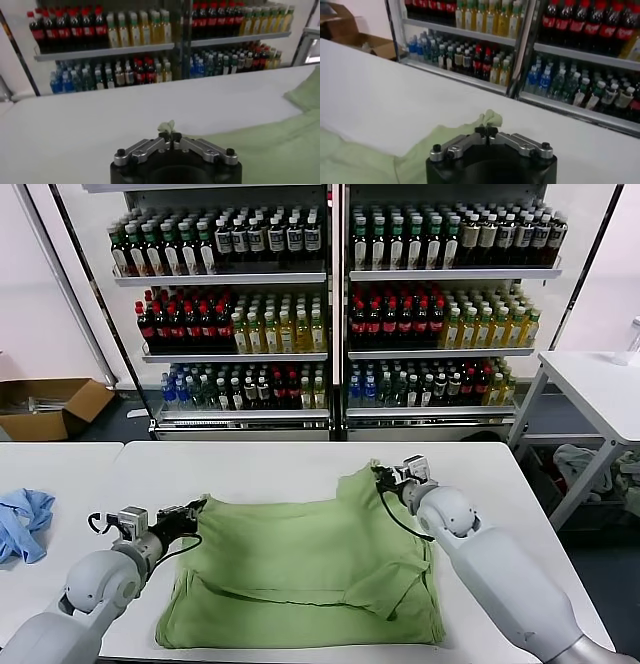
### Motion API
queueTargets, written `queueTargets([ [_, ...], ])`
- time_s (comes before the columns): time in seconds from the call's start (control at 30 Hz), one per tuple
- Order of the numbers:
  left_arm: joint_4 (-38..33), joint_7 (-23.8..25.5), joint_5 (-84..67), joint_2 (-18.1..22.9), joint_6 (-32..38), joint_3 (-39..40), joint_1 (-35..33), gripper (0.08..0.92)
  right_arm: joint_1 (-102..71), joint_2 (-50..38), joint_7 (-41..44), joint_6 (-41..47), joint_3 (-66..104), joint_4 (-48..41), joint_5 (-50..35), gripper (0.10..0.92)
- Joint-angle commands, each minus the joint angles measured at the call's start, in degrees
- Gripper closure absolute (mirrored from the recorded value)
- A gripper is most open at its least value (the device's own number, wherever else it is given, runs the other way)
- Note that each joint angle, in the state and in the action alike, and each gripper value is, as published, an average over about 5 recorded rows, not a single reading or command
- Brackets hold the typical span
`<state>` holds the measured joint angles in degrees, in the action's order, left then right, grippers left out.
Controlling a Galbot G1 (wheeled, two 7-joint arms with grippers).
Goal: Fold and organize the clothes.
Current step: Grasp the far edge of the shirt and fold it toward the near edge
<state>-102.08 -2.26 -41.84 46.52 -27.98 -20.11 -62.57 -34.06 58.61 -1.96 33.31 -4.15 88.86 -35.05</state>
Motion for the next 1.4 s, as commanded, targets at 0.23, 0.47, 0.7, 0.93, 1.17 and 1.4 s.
queueTargets([
  [0.23, -18.94, -7.92, 7.02, -3.46, 1.41, -4.32, -17.52, 0.916, -19.51, -7.96, 4.13, -0.09, 14.62, 22.13, 4.64, 0.919],
  [0.47, -22.26, -15.56, 12.13, -3.42, -0.67, -5.05, -25.36, 0.916, -31.73, -9.48, 6.1, -0.09, 20.66, 31.26, 7.18, 0.919],
  [0.7, -25.02, -17.75, 11.72, -2.5, -0.6, -6.14, -27.37, 0.916, -42.05, -12.3, 7.99, -0.13, 27.56, 37.9, 8.54, 0.919],
  [0.93, -29.76, -18.22, 12.41, -2.79, -0.93, -9.28, -30.87, 0.916, -52.11, -14.68, 9.92, -0.2, 37.04, 42.71, 7.82, 0.919],
  [1.17, -29.92, -18.14, 15.64, -2.49, -0.09, -9.49, -33.92, 0.916, -57.44, -15.1, 10.66, -0.31, 39.58, 43.82, 8.85, 0.919],
  [1.4, -27.36, -18.82, 19.66, -1.14, 2.03, -7.19, -35.77, 0.916, -58.5, -13.91, 10.97, -1.07, 37.46, 42.57, 12.16, 0.919],
])
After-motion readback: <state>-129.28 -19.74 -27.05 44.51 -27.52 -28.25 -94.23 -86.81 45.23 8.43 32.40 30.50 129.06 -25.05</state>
